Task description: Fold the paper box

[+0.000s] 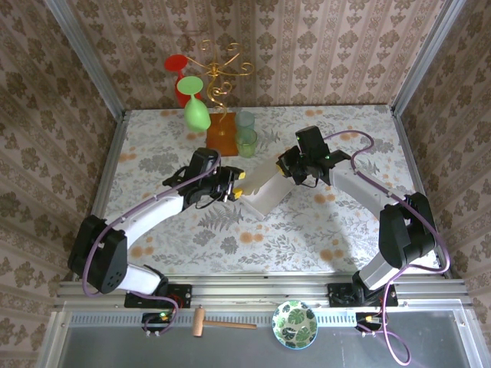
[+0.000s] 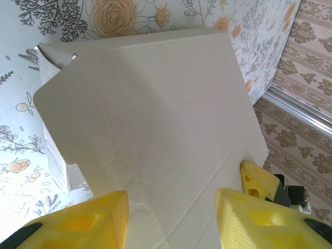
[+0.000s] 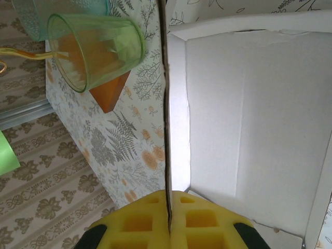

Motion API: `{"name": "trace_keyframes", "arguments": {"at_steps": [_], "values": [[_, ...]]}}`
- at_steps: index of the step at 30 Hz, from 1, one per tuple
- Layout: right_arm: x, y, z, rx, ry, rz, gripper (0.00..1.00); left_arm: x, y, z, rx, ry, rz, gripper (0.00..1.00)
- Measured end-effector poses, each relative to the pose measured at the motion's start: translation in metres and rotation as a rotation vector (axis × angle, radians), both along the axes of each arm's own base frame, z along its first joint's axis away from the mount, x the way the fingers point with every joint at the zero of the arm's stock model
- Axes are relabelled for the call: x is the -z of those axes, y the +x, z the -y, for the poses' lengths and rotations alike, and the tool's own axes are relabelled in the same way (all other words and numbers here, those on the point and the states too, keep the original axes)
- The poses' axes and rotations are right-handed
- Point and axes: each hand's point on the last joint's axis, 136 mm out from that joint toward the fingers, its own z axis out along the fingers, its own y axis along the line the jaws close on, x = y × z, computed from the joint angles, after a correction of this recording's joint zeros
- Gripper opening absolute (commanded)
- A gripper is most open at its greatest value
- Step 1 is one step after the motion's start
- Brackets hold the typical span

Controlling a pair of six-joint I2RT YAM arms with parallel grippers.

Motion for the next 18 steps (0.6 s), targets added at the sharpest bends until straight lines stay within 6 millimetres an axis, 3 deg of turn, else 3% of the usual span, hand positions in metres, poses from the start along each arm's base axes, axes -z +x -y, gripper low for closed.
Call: {"name": "trace_keyframes", "arguments": {"at_steps": [18], "values": [[0.000, 0.000, 0.000, 0.000, 0.000, 0.000, 0.00, 0.014, -0.002, 0.009, -0.005, -0.040, -0.051, 0.48]]}}
